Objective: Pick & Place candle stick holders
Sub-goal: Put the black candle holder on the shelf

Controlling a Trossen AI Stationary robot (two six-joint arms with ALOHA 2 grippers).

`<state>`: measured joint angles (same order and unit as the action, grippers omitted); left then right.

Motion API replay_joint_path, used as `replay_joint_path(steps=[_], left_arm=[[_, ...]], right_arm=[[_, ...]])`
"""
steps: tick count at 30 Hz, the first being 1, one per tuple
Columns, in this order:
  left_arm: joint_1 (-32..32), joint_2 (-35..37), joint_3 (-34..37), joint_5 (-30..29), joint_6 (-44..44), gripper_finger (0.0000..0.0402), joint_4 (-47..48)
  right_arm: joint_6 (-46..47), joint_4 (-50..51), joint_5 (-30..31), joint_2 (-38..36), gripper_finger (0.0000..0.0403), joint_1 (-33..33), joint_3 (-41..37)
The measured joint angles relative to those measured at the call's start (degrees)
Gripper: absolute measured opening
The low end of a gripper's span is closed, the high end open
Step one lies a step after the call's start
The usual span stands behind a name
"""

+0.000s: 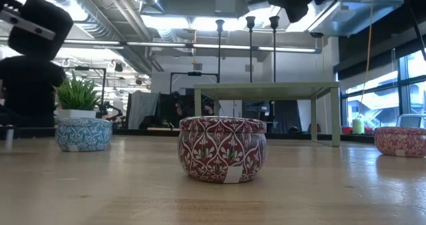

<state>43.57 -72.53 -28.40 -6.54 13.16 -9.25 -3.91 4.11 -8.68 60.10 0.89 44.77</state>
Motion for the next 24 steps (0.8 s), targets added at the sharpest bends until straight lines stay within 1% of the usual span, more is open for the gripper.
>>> replay_joint_path(steps=[2,6,9,12,16,21,24], left_arm=[[0.0,0.0,0.0,-3.15,-1.05,0.0013,-1.05],[-1.09,0.0,0.0,-11.5,-4.34,0.0015,-8.26],[-3.27,0.01,-0.4,-14.13,-6.32,0.0013,-13.91],[-6.67,0.0,-2.75,-15.36,-6.44,0.0013,-14.5],[-12.56,0.02,-6.12,-15.48,-6.4,0.0014,-14.56],[-20.37,0.01,-9.0,-15.07,-5.58,0.0014,-14.6],[-23.98,0.0,-9.38,-13.0,-7.36,0.0015,-14.56]], right_arm=[[-0.19,-0.83,-0.06,0.0,0.0179,0.05,0.0],[-0.21,-5.61,-0.38,0.0,0.0179,1.15,0.0],[-0.21,-9.32,-0.41,0.05,0.0179,2.88,0.0],[0.51,-11.47,-0.47,1.65,0.0179,5.13,0.02],[2.02,-17.57,-0.53,7.11,0.0179,8.43,0.02],[2.2,-31.98,0.06,17.46,0.0179,11.63,0.02],[2.2,-39.41,4.3,22.79,0.0179,12.38,0.02]])
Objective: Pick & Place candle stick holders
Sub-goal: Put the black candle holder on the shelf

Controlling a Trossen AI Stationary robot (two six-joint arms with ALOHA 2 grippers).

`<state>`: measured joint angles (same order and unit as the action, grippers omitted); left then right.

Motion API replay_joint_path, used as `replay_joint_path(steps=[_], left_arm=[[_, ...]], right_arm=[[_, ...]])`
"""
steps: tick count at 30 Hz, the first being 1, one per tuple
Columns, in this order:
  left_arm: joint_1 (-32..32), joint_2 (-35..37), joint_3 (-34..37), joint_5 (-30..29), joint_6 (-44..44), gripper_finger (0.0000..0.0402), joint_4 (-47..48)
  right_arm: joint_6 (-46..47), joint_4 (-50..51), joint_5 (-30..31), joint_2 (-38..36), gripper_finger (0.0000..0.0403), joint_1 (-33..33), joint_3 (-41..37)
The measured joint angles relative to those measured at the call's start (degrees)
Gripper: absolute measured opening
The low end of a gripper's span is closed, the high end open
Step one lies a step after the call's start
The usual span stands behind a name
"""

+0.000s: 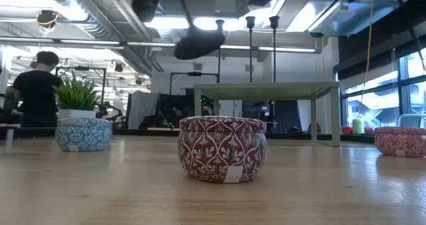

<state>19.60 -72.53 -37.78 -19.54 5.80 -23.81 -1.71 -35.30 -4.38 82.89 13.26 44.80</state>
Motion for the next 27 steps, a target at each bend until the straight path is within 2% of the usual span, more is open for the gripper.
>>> replay_joint_path(steps=[4,6,11,20,27], left_arm=[[-3.15,0.0,0.0,1.95,-0.75,0.0015,0.62],[-4.1,0.0,0.0,3.04,-0.61,0.0015,1.01],[-5.44,0.0,0.0,3.23,-0.61,0.0015,1.03],[-5.88,0.0,0.0,3.2,-1.53,0.0015,1.75],[-5.84,0.0,0.0,3.08,-1.53,0.0015,3.44]], right_arm=[[-0.23,-4.97,8.33,3.67,0.0179,-0.27,0.25],[0.08,-4.91,9.67,4.47,0.0179,-0.94,1.67],[2.36,-0.24,7.48,6.28,0.0179,-2.37,7.19],[1.04,8.07,7.36,14.11,0.0179,-4.09,17.96],[0.87,8.34,7.34,15.78,0.0165,-4.38,19.81]])
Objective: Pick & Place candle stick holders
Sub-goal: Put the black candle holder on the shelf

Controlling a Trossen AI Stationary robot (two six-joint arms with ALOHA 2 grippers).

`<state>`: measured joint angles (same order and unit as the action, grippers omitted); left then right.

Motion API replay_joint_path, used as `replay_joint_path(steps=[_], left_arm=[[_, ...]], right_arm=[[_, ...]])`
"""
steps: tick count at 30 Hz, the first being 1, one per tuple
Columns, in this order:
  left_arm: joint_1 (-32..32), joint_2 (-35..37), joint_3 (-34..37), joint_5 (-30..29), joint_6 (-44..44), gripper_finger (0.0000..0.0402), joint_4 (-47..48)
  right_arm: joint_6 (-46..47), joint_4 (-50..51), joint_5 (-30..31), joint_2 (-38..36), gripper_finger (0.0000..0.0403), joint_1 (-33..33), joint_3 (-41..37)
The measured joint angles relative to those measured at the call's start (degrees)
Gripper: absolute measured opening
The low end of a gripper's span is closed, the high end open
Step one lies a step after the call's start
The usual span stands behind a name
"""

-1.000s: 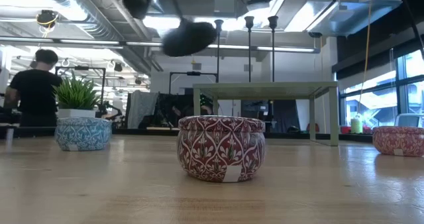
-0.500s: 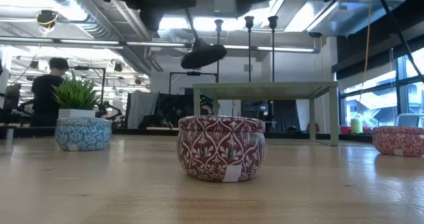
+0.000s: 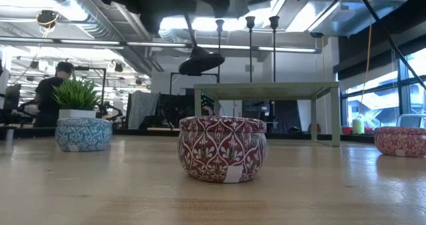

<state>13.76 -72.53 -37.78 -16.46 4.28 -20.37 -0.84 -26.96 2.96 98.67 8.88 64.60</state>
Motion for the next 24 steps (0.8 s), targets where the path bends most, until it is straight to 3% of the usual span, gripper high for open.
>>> replay_joint_path(steps=[11,24], left_arm=[[-0.04,0.0,0.0,-0.5,0.5,0.0015,0.87],[-0.05,0.0,0.0,-0.56,0.5,0.0025,0.91]], right_arm=[[-0.02,0.08,-0.2,-0.11,0.0045,-0.4,0.04],[-0.01,0.11,-0.17,-0.09,0.0038,-0.44,0.04]])
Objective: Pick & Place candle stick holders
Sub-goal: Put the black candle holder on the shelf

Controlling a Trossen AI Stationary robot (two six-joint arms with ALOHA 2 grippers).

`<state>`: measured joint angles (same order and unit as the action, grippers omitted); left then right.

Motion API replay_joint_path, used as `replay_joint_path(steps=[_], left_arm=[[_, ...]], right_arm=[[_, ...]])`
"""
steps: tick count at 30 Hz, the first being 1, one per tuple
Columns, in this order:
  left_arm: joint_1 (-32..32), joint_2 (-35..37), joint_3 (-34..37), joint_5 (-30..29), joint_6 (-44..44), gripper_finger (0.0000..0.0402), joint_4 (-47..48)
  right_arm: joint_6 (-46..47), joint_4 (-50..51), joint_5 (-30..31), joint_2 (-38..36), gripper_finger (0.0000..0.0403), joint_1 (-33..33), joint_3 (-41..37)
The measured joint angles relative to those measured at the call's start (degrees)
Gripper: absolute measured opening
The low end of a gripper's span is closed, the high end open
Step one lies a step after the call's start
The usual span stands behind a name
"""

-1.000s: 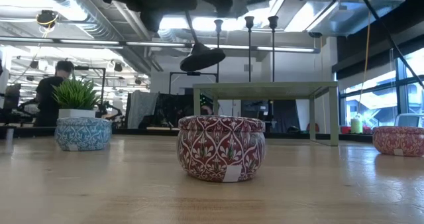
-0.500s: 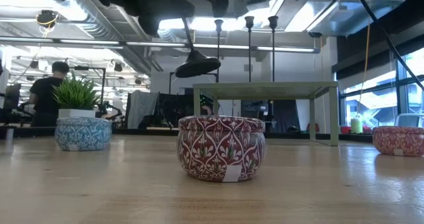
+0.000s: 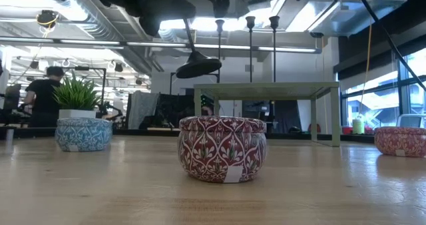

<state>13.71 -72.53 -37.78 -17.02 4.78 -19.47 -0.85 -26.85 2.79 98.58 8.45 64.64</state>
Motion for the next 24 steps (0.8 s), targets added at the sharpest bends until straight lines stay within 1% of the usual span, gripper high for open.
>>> replay_joint_path(steps=[11,16,24], left_arm=[[0.15,0.0,0.0,0.22,0.5,0.0079,-0.04],[0.47,0.0,-0.02,-0.49,0.61,0.0086,-0.04],[0.57,0.0,-0.09,-1.54,1.95,0.0086,1.66]], right_arm=[[1.74,2.89,0.63,-0.03,0.0038,-0.02,0.0],[1.29,6.01,4.98,-1.94,0.0038,0.24,-0.02],[1.49,13.63,6.25,-6.28,0.0038,0.98,-0.04]])
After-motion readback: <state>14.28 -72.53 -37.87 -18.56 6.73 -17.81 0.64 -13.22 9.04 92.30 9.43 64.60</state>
